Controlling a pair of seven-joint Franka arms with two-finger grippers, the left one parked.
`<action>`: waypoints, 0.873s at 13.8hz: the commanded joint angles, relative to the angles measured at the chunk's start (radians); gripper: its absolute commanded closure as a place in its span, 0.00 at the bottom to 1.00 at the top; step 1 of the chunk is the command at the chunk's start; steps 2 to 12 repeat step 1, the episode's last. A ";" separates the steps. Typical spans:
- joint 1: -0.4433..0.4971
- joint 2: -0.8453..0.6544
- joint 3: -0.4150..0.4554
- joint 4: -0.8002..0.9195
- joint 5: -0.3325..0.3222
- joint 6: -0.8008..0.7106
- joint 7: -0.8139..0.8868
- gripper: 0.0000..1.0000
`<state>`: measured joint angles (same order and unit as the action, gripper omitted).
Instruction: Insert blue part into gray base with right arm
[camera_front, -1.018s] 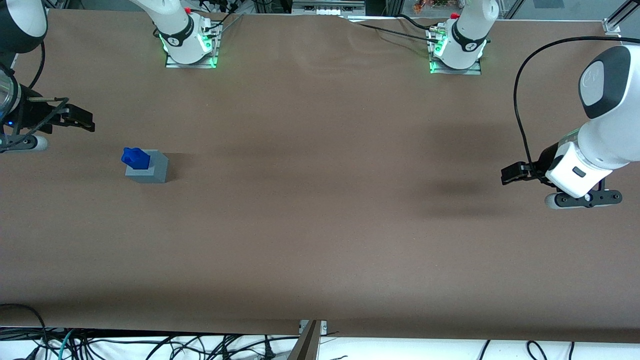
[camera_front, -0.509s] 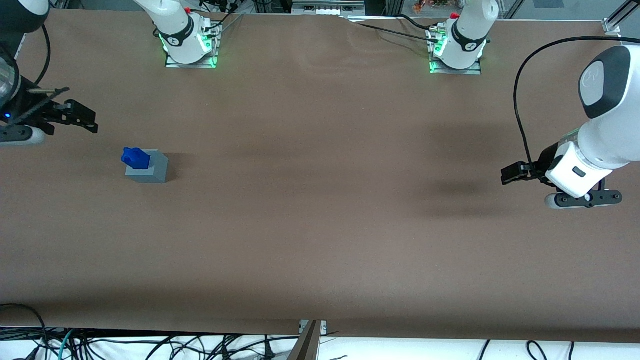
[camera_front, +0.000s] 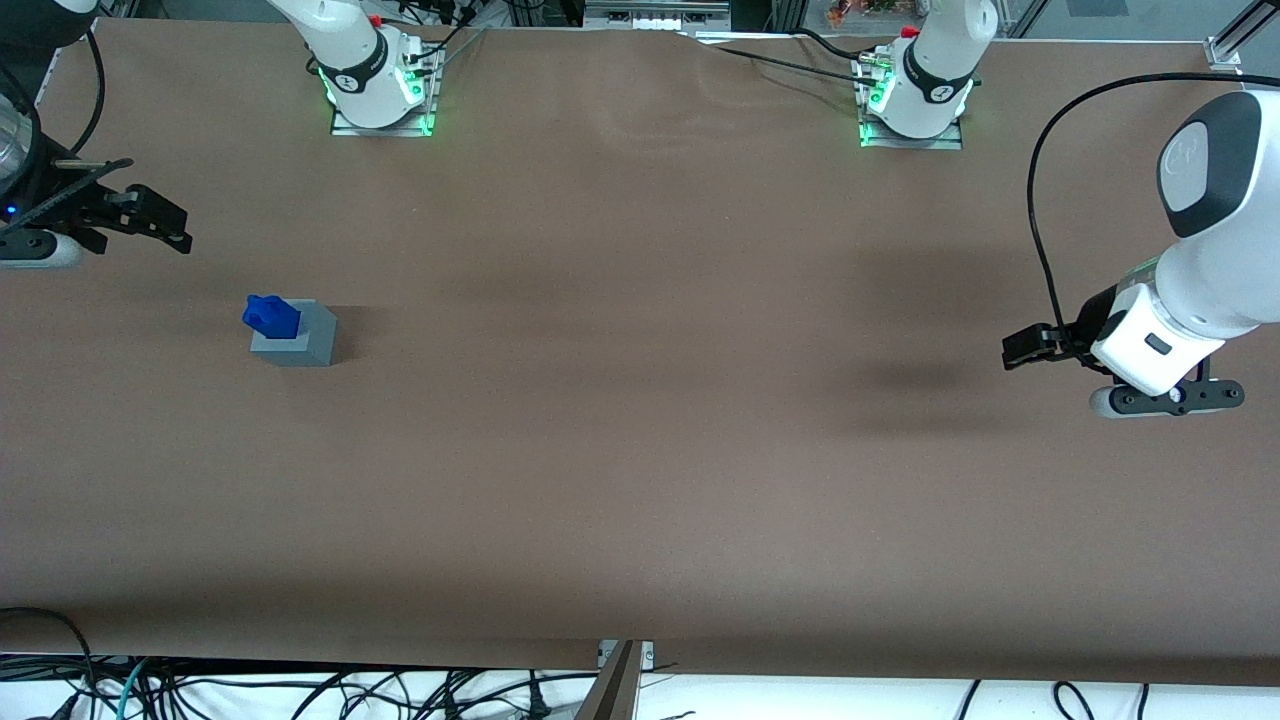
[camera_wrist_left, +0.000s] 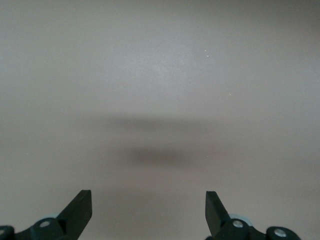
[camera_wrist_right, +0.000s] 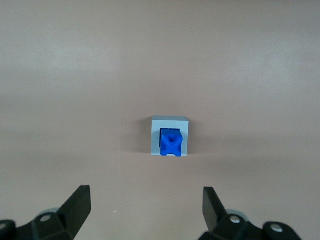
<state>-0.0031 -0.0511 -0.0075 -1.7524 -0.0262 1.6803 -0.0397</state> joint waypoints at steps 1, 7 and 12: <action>0.014 -0.027 -0.003 -0.019 0.011 0.010 0.003 0.01; 0.014 -0.027 -0.003 -0.019 0.011 0.010 0.003 0.01; 0.014 -0.027 -0.003 -0.019 0.011 0.010 0.003 0.01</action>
